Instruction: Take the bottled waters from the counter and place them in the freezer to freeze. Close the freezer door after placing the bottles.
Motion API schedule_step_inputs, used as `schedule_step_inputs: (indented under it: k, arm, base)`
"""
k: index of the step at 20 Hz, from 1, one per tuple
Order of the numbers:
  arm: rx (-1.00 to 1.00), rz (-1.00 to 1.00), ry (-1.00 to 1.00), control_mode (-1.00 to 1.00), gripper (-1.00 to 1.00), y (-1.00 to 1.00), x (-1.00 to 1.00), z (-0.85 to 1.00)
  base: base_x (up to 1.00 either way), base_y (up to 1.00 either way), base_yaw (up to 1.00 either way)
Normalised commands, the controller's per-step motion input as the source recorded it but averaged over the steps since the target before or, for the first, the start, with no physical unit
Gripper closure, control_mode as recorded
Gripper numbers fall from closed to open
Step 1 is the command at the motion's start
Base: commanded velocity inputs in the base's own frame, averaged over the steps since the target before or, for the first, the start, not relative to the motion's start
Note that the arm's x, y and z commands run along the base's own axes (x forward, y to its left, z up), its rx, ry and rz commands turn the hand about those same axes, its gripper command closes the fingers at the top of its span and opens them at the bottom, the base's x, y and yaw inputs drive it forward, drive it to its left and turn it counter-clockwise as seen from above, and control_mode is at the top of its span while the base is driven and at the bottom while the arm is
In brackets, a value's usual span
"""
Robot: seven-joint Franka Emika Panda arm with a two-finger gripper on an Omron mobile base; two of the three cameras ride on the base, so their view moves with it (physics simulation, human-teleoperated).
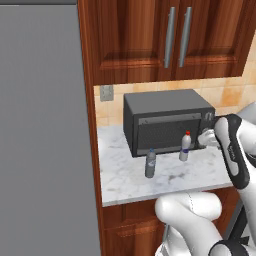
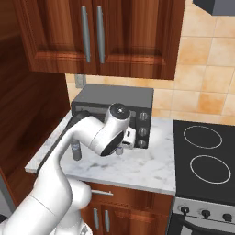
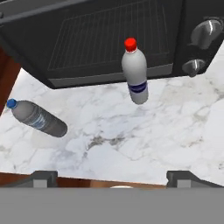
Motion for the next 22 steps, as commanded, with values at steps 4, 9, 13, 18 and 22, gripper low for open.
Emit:
schedule_step_inputs:
  k: [4, 9, 13, 18, 22]
  arm:
    - [0.00, -0.05, -0.03, -1.00, -1.00, -0.39, 0.46, -0.65]
    - [0.02, 0.08, -0.22, -1.00, -1.00, -0.47, 0.20, -0.46]
    - [0.00, 0.17, -0.27, -1.00, -1.00, -0.21, 0.08, -0.32]
    - [-0.02, 0.18, -0.41, -1.00, -1.00, -0.01, 0.03, -0.22]
    - [-0.02, 0.19, -0.49, -1.00, -1.00, 0.02, 0.00, 0.00]
  base:
    - [0.00, 0.00, 0.00]
    - [0.00, 0.00, 0.00]
    - [0.00, 0.00, 0.00]
    - [0.00, 0.00, 0.00]
    - [0.00, 0.00, 0.00]
